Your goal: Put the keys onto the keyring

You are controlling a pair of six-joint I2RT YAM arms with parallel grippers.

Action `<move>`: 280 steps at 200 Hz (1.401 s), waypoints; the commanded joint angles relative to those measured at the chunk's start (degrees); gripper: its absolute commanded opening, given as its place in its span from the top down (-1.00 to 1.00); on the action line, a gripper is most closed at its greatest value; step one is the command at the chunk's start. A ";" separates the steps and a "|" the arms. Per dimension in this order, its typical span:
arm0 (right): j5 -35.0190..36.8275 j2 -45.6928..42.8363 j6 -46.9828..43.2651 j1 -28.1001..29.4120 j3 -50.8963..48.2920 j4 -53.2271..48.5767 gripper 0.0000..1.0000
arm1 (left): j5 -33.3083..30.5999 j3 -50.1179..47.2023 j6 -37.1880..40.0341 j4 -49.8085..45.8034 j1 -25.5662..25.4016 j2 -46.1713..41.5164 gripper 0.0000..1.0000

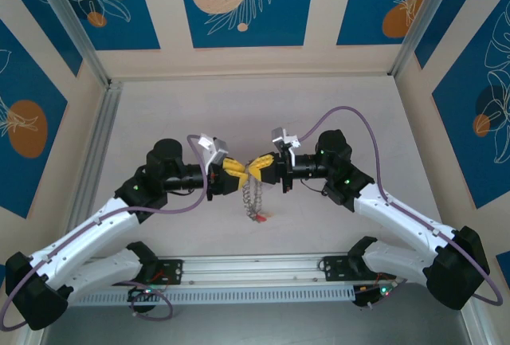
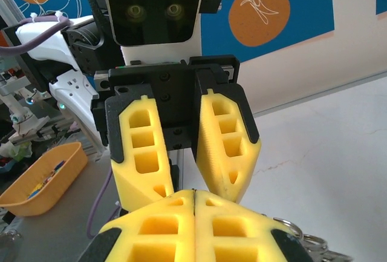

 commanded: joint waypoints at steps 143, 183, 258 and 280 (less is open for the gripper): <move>12.27 -9.51 -8.02 -0.58 0.72 -20.71 -0.07 | -7.29 17.49 21.00 -33.31 -2.40 4.47 1.00; 11.40 -10.44 -10.06 1.26 -0.49 -23.86 -0.06 | -9.42 29.16 28.95 -51.52 -4.98 11.40 1.00; 9.64 -10.03 -11.70 5.23 -2.30 -20.28 0.04 | -8.45 37.17 33.52 -60.51 -8.82 18.81 1.00; 8.04 -9.06 -11.96 5.51 -2.65 -19.67 0.04 | -7.59 38.05 33.83 -60.96 -9.86 19.86 1.00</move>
